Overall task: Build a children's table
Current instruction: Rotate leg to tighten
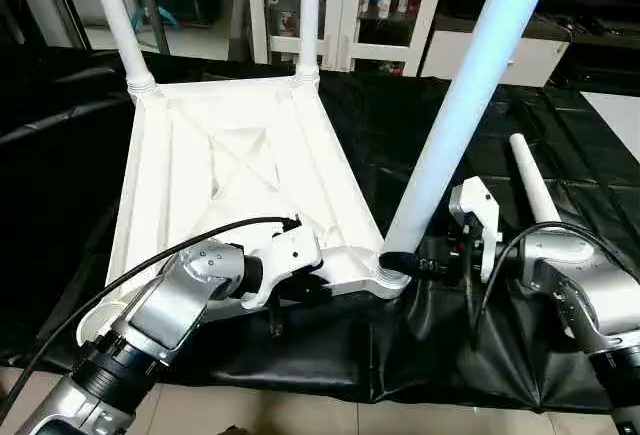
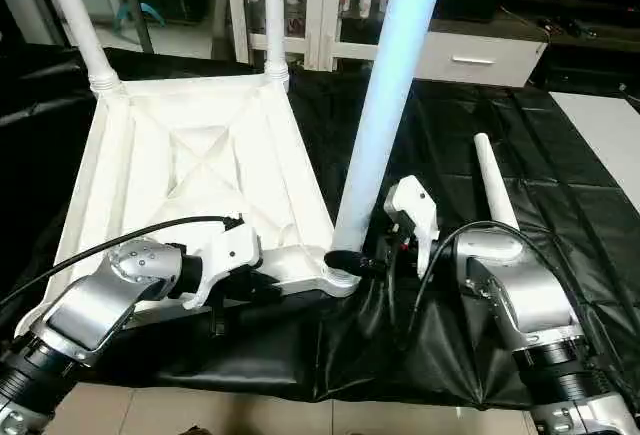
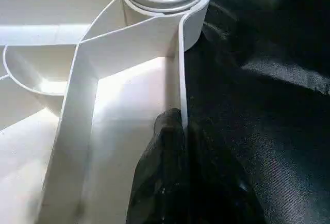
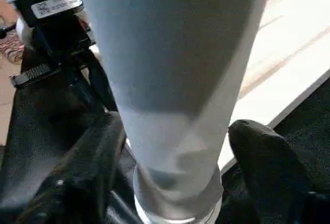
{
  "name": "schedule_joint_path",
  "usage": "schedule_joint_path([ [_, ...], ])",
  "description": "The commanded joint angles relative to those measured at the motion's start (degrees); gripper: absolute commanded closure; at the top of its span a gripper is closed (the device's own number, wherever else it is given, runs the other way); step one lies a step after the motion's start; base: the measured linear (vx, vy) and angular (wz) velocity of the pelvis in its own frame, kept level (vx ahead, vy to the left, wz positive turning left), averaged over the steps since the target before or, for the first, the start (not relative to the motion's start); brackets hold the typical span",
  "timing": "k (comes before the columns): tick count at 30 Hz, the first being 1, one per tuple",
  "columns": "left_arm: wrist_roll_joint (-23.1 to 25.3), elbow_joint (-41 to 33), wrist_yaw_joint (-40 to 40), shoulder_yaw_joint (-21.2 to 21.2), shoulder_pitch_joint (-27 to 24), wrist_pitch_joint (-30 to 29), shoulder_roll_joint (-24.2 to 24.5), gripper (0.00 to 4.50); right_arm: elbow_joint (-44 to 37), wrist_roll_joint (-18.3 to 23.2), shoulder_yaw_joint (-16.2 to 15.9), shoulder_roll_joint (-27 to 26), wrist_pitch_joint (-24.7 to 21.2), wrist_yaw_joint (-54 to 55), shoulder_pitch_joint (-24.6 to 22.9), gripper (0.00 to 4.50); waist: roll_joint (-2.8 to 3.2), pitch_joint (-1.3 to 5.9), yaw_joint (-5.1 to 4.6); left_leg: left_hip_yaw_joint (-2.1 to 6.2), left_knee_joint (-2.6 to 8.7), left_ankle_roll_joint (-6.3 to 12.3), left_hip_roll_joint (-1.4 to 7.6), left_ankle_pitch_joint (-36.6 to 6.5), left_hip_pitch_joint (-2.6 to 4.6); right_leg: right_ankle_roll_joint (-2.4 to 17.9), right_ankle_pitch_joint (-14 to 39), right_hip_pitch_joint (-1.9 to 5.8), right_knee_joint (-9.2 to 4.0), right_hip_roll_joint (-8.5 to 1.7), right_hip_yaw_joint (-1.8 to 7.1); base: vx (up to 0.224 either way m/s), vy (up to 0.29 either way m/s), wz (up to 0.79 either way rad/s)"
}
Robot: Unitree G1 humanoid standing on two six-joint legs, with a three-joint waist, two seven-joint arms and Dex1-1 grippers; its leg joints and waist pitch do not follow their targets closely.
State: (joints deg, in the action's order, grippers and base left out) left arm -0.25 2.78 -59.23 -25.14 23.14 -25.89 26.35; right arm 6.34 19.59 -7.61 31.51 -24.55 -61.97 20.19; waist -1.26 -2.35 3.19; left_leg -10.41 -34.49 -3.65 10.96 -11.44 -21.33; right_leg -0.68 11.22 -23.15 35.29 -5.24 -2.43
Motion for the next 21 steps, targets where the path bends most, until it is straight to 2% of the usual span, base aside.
schedule_joint_path([
  [1, -0.4, -1.1, -2.2, -2.0, 1.1, 1.3, -0.3, 4.5, -1.0, -0.5, -0.7, 1.1, 0.5, -1.0, -0.5, 1.38, -0.15, 3.58, -0.26, 0.13, 3.56, 4.6, 1.95, -4.1, 0.89, 16.3, -0.7, 3.05, -2.91, -2.08, 1.89, 0.0, 0.0, 0.0],
  [3, -0.4, -1.1, -2.3, -2.0, 1.0, 1.4, -0.2, 4.5, -1.2, -0.6, -1.0, 1.4, 0.4, -1.5, -0.7, 1.44, -0.16, 3.59, -0.22, 0.13, 3.54, 4.66, 1.95, -4.0, 0.9, 16.3, -0.8, 3.05, -2.89, -2.09, 1.9, 0.0, 0.0, 0.0],
  [9, -0.5, -1.1, -2.6, -2.2, 1.0, 1.3, -0.2, 4.5, -1.5, -0.9, -1.7, 1.9, 0.5, -2.4, -1.3, 2.04, -0.15, 3.59, -0.16, 0.13, 3.5, 4.7, 1.96, -4.1, 0.93, 16.4, -0.6, 3.02, -2.88, -2.08, 1.9, 0.0, 0.0, 0.0],
  [10, -0.4, -1.1, -2.7, -2.2, 1.0, 1.3, -0.1, 4.5, -1.4, -1.1, -1.8, 1.9, 0.6, -2.6, -1.4, 2.25, -0.17, 3.55, -0.13, 0.12, 3.52, 4.64, 1.95, -4.4, 0.92, 16.4, -0.1, 3.02, -2.93, -2.11, 1.91, 0.0, 0.0, 0.0],
  [13, -0.4, -1.0, -2.8, -2.3, 0.9, 1.5, -0.1, 4.5, -1.3, -1.1, -2.0, 2.1, 0.7, -2.7, -1.4, 2.45, -0.19, 3.47, -0.14, 0.14, 3.59, 4.18, 1.95, -5.4, 0.93, 16.0, 1.5, 3.03, -3.09, -2.12, 1.9, 0.0, 0.0, 0.0],
  [21, -0.4, -0.8, -3.0, -2.2, 1.0, 1.6, 0.0, 4.5, -1.6, -1.2, -2.5, 2.3, 0.8, -2.8, -1.8, 2.55, -0.18, 3.58, -0.16, 0.18, 3.56, 4.05, 1.94, -4.9, 0.99, 15.8, 0.8, 3.09, -2.97, -2.07, 1.92, 0.0, 0.0, 0.0],
])
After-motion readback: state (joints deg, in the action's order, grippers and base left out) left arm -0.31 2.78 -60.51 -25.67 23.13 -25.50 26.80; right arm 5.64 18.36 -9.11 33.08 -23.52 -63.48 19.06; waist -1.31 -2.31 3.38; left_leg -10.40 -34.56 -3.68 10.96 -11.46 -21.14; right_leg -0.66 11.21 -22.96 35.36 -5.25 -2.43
